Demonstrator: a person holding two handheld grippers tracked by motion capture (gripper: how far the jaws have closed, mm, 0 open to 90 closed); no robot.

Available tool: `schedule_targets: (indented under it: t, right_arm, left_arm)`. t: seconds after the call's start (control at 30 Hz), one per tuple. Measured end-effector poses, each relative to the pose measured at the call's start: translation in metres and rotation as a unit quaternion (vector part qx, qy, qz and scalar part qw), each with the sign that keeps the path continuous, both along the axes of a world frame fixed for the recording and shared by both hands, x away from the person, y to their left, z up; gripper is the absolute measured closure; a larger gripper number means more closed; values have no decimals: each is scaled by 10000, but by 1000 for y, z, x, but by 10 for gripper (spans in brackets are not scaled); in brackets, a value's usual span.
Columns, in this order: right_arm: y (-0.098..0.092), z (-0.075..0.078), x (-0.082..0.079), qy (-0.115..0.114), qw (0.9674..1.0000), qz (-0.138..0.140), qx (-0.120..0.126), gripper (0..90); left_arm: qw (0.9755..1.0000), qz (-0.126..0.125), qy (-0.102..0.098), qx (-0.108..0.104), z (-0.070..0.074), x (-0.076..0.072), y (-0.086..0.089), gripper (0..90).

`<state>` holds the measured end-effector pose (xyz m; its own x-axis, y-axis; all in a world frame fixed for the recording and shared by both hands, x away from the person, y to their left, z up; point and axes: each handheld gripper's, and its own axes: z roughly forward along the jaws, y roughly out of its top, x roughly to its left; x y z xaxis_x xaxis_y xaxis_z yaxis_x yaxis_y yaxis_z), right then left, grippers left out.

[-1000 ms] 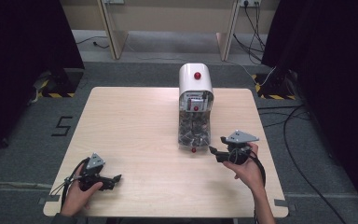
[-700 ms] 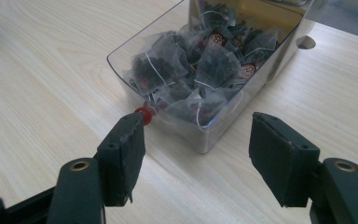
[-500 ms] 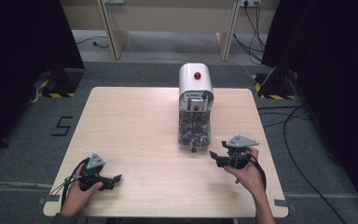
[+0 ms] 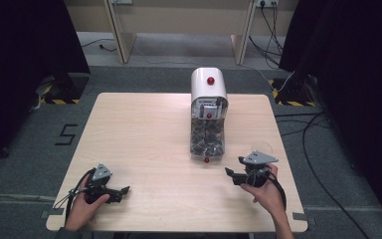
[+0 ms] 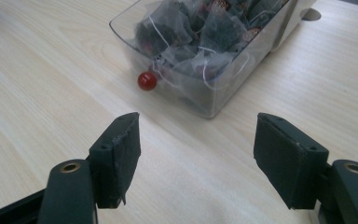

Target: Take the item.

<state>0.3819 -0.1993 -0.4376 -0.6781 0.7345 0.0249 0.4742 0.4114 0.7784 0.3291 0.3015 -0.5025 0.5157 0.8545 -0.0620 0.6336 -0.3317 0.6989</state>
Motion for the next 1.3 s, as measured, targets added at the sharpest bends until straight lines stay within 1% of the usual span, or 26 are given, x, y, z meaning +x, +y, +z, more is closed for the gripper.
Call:
schedule_targets:
  t: [0.03, 0.17, 0.27, 0.4, 0.5, 0.6, 0.63, 0.77, 0.83, 1.07, 1.2, 1.3]
  right_arm:
    - [-1, -1, -1, 27, 10000, 13, -31, 327]
    - [-3, -7, -4, 92, 10000, -18, -12, 327]
    - [-3, -8, -5, 97, 9999, -27, -31, 328]
    - [0, -12, -6, 109, 9999, 42, -81, 328]
    - [0, -12, -8, 123, 9999, 25, -68, 328]
    - [0, -16, -9, 157, 9998, 42, -113, 328]
    - [0, -18, -9, 200, 9997, 18, -123, 327]
    - [0, -22, -12, 216, 9997, 10, -138, 324]
    - [0, -23, -13, 210, 9997, 52, -141, 322]
    - [-4, -29, -17, 221, 9997, -90, -106, 289]
    - [-7, -30, -20, 198, 9997, -118, -117, 280]
    - [-8, -30, -23, 225, 9996, -141, -105, 276]
  left_arm:
    - [10000, -1, 5, 6, 0, 0, 0, 0]
    - [10000, 0, 5, 6, 0, 0, 0, 0]
    - [10000, 0, 5, 4, 0, 0, 0, 0]
    - [10000, 0, 5, 6, 0, 0, 0, 0]
    - [10000, 1, 6, 4, 0, 0, 0, 0]
    - [10000, 1, 5, 4, 0, 0, 0, 0]
    - [10000, 1, 6, 4, 0, 0, 0, 0]
    - [10000, 1, 5, 5, 0, 0, 0, 0]
    - [10000, 2, 5, 3, 0, 0, 0, 0]
    - [10000, 1, 6, 5, 0, 0, 0, 0]
    - [10000, 0, 6, 4, 0, 0, 0, 0]
    - [10000, 0, 6, 5, 0, 0, 0, 0]
